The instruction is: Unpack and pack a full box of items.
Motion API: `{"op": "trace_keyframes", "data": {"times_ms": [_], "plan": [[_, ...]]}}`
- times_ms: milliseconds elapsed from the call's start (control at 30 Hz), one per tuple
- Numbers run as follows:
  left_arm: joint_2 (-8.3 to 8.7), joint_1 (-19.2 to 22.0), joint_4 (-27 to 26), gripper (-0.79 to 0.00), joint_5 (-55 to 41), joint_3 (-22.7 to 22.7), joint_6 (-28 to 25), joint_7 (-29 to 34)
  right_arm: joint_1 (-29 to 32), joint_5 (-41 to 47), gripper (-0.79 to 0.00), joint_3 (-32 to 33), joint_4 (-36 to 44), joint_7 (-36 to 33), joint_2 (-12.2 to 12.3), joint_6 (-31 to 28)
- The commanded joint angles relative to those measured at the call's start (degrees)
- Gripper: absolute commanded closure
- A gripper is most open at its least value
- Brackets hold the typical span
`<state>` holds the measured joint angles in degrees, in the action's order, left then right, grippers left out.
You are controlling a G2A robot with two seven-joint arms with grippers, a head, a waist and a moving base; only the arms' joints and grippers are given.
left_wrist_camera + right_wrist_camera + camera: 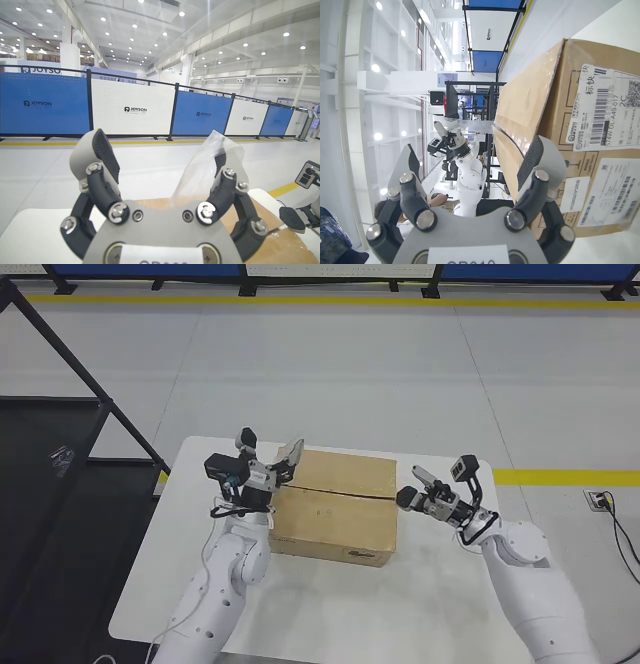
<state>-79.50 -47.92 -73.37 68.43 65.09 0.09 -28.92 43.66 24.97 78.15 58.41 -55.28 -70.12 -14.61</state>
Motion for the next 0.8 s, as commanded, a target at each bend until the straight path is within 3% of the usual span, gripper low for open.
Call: {"op": "trace_keyframes", "data": {"times_ms": [0,767], "plan": [[-0.22,0.33,0.7,-0.785,0.52,-0.71,-0.16,0.02,0.27,-0.03,-0.785,0.14,0.15,0.03,0.11,0.17],[-3.23,4.22,8.37,-0.785,4.22,-7.21,-0.69,0.15,3.21,1.16,-0.785,2.62,0.93,0.06,1.49,-0.33]]}}
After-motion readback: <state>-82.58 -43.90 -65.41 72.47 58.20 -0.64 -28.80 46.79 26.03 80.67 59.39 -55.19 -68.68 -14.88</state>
